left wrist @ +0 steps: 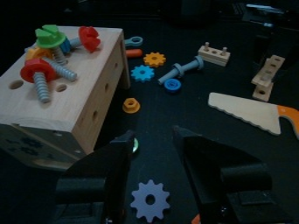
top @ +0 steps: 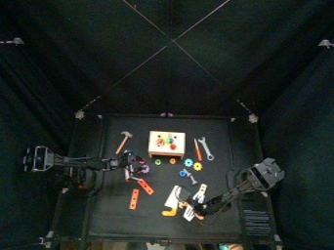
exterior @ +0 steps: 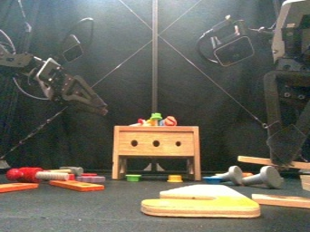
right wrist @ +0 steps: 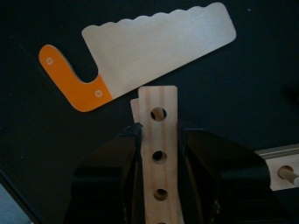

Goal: Align 4 hole block with block below

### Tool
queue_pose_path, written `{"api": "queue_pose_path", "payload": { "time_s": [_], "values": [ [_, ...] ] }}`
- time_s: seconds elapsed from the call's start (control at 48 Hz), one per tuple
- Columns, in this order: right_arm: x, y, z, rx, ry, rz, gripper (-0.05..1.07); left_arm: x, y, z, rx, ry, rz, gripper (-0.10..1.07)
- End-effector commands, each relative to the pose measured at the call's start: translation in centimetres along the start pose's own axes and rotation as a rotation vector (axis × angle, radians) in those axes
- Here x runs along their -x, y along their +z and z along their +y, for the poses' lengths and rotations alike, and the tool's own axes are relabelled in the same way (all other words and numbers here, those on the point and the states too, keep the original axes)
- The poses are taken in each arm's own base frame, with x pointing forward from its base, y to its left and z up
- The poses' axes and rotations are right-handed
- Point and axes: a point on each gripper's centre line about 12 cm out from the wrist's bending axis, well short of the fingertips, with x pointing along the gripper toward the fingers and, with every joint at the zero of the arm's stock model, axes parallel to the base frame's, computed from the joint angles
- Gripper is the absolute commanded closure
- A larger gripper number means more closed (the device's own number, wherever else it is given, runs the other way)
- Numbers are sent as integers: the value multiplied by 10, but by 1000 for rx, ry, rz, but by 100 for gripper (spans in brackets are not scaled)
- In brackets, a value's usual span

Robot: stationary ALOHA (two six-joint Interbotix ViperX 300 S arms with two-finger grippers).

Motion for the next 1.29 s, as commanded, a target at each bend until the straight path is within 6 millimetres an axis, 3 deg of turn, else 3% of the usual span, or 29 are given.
{"api": "queue_pose_path", "payload": {
  "time_s": [0.0,1.271],
  "values": [
    [12,10,-1,-12,37,5,34,-1,5,0,6,4,-17,17],
    [-4,9,4,37,76,62,34,0,2,1,14,7,-6,17]
  ]
}}
